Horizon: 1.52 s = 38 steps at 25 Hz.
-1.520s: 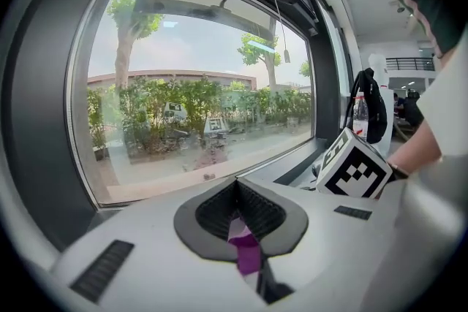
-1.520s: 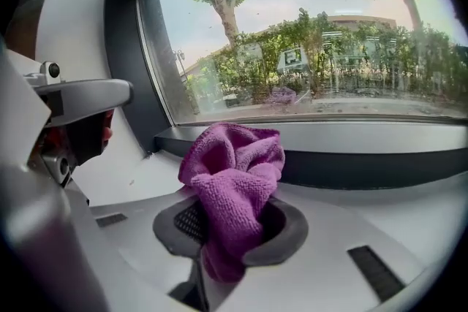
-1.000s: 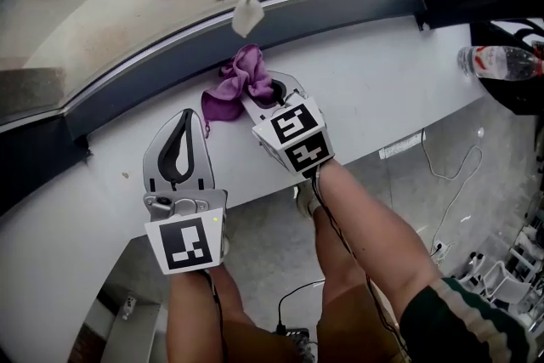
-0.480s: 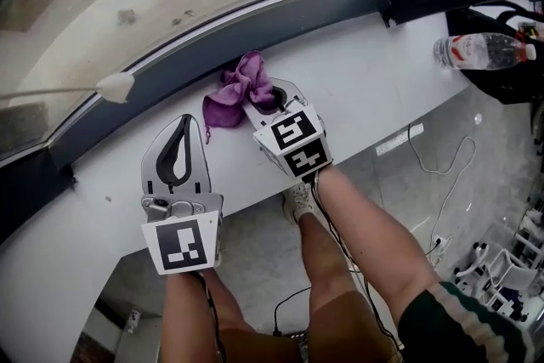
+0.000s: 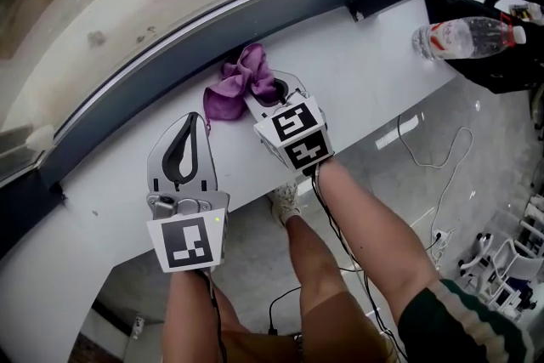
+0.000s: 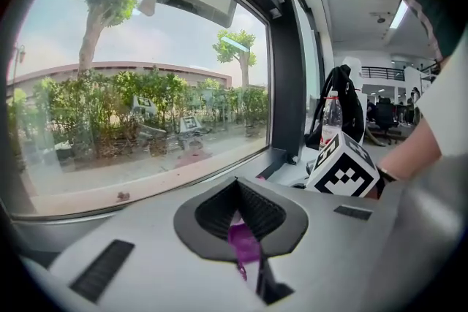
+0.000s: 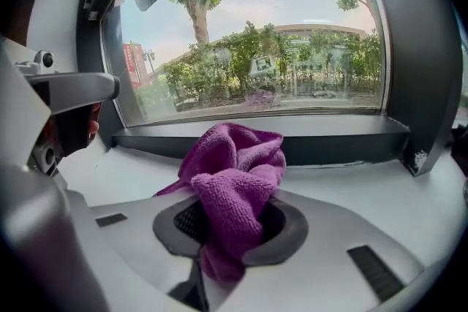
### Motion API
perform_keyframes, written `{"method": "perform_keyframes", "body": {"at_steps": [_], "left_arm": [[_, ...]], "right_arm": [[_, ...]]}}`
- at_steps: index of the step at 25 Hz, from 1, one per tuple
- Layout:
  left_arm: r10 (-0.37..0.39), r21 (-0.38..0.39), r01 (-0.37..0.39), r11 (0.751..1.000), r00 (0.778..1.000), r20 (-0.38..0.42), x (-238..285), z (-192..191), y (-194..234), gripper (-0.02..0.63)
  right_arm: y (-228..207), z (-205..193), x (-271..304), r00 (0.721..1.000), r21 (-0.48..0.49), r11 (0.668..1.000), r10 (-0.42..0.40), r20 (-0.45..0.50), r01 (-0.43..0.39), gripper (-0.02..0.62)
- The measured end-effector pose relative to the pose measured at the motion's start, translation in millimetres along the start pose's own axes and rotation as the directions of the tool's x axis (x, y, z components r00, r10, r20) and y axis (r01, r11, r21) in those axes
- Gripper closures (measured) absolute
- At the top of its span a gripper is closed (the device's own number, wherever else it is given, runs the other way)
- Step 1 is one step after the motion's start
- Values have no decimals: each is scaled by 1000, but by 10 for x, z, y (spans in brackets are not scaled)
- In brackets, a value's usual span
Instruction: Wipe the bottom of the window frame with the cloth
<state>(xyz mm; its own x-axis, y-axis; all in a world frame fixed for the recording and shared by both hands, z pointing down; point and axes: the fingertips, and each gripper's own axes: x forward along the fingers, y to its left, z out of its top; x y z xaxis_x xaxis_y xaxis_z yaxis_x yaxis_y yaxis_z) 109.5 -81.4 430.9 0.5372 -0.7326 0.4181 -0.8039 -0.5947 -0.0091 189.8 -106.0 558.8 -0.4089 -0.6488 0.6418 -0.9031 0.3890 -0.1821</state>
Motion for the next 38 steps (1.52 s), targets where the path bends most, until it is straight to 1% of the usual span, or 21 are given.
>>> {"method": "perform_keyframes", "body": {"at_steps": [4,9,15,19,24,28,35,38], "left_arm": [[-29,-18,28,999,999,-16,171,49,-265,597],[-46,-11,46,999,999,-28,493,94,-648,597],[-60,-21,60,998,998,-28,502,146,-705,597],[-74,-66,71,995,997,-33,579,188,-764,597],[-93,-90,89,992,995,-39,798,228,-936,597],[-115,-132,109,985,992,-43,934,239,-1041,597],[-146,-143,138,980,988,-44,1099,288,-1257,597],[-155,-136,147,980,987,-51,1134,316,-1334,597]], "right_arm": [[-244,-64,-108,1000,6,1000,-7,-6,7,489],[-762,-196,-274,1000,19,999,-29,-8,29,489],[-871,-135,-371,998,-3,998,-59,-13,59,489],[-1036,-145,-420,996,-13,997,-81,-44,80,489],[-1462,-199,-521,989,-29,992,-128,-70,127,489],[-1691,-233,-606,983,-29,988,-156,-94,154,489],[-1970,-256,-684,973,-37,981,-195,-122,192,489],[-2093,-258,-703,970,-21,978,-211,-125,210,489]]}}
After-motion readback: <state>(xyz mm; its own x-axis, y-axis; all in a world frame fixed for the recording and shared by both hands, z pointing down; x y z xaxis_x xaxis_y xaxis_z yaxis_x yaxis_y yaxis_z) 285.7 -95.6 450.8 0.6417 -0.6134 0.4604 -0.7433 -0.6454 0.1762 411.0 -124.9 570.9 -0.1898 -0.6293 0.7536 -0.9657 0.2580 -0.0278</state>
